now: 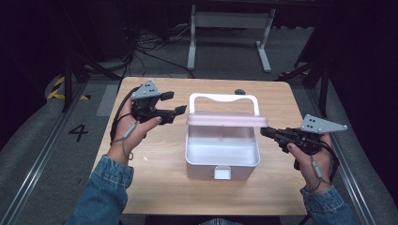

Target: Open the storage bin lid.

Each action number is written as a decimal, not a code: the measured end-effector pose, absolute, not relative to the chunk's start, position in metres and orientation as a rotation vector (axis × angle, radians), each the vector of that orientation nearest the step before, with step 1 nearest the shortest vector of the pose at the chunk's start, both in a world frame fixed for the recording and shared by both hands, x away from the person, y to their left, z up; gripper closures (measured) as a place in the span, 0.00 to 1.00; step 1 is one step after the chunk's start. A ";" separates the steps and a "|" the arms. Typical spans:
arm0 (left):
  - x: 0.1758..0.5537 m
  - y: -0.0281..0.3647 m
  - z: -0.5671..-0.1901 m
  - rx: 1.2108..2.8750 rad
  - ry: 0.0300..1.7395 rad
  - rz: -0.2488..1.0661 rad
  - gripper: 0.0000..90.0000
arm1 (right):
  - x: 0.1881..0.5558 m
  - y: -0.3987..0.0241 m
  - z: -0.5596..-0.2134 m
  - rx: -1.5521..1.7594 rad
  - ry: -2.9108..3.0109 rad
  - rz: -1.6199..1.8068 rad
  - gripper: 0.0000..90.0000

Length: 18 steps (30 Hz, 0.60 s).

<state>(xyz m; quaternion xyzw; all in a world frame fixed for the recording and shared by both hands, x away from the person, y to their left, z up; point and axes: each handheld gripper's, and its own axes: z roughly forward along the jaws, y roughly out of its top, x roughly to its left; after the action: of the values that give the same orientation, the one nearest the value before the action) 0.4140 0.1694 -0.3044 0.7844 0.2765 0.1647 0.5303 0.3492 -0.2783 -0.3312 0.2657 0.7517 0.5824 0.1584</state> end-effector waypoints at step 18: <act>0.371 0.156 -0.329 1.926 0.585 0.410 0.29 | 0.350 -0.278 -0.331 0.776 2.132 1.668 1.00</act>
<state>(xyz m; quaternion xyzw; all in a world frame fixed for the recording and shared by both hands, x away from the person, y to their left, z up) 0.3713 0.1560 -0.3295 0.8024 0.2439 0.1709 0.5172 0.3501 -0.2775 -0.3306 0.2720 0.7471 0.5845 0.1621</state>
